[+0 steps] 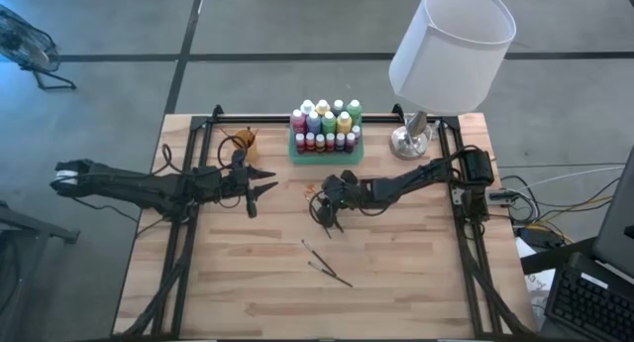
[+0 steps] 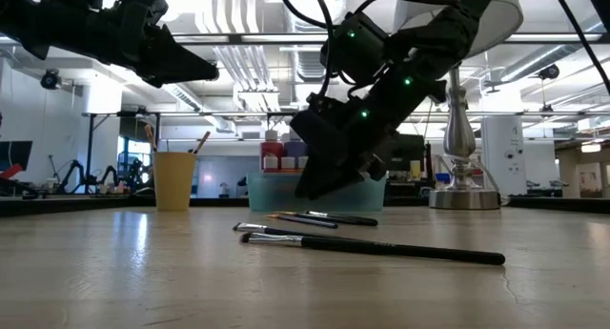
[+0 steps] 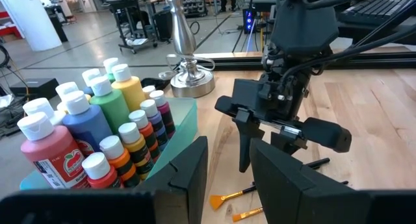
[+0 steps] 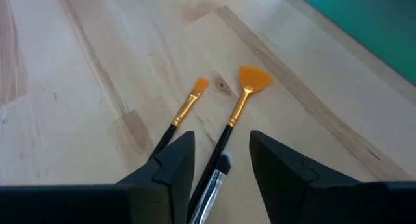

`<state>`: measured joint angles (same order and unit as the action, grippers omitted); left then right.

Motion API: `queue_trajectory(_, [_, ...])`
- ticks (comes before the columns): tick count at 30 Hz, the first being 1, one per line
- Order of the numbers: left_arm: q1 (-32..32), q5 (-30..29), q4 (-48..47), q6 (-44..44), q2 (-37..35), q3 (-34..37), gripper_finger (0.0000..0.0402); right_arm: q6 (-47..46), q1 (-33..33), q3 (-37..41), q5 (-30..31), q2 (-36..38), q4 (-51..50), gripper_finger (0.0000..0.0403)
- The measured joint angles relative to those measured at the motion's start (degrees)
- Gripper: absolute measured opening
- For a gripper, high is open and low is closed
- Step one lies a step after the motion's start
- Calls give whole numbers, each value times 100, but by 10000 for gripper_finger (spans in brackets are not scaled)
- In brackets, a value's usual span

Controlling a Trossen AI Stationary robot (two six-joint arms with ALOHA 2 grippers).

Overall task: Pick & Place Paint Supplies
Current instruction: Put the silver paintbrush into the orange cup

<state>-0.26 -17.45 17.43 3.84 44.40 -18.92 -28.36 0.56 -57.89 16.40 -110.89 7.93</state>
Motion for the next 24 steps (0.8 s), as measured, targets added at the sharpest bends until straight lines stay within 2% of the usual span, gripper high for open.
queue_trajectory(12, [0,-2,-1,1,0,0,122,-37,11,66,66,-123,235,123])
queue_trajectory(24, [-1,0,-60,1,2,31,122,-16,24,55,63,-365,275,151])
